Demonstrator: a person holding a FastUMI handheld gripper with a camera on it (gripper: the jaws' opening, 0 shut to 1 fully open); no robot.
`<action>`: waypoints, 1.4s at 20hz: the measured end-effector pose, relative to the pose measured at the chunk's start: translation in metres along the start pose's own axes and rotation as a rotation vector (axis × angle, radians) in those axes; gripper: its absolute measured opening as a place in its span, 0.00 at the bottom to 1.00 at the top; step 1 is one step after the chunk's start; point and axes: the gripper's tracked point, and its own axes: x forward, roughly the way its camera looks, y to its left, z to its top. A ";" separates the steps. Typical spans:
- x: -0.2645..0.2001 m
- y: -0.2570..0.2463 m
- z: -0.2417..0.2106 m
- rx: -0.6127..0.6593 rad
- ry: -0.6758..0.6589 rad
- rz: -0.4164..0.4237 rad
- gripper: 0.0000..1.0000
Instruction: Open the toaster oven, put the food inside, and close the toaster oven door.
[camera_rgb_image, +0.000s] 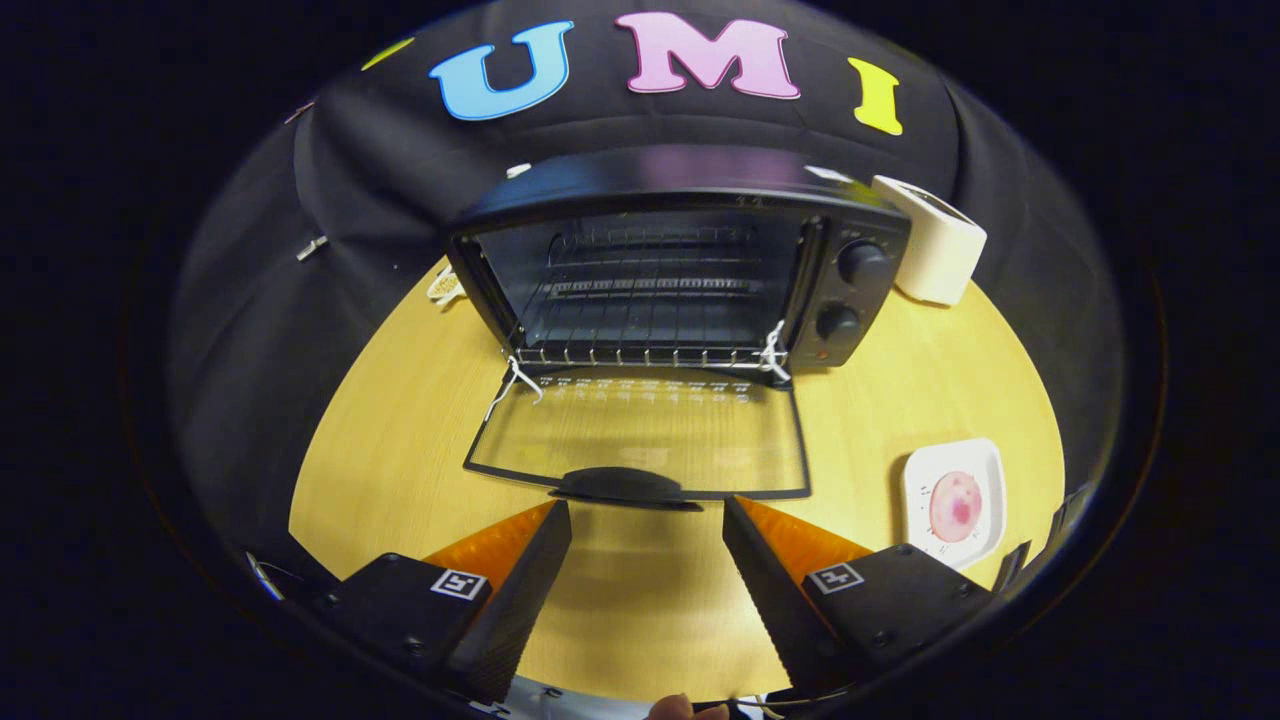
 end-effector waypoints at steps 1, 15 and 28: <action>-0.010 -0.014 0.007 -0.007 -0.011 0.002 1.00; -0.065 -0.248 -0.017 -0.011 0.177 -0.008 0.99; 0.005 -0.341 -0.076 0.102 0.475 -0.028 0.68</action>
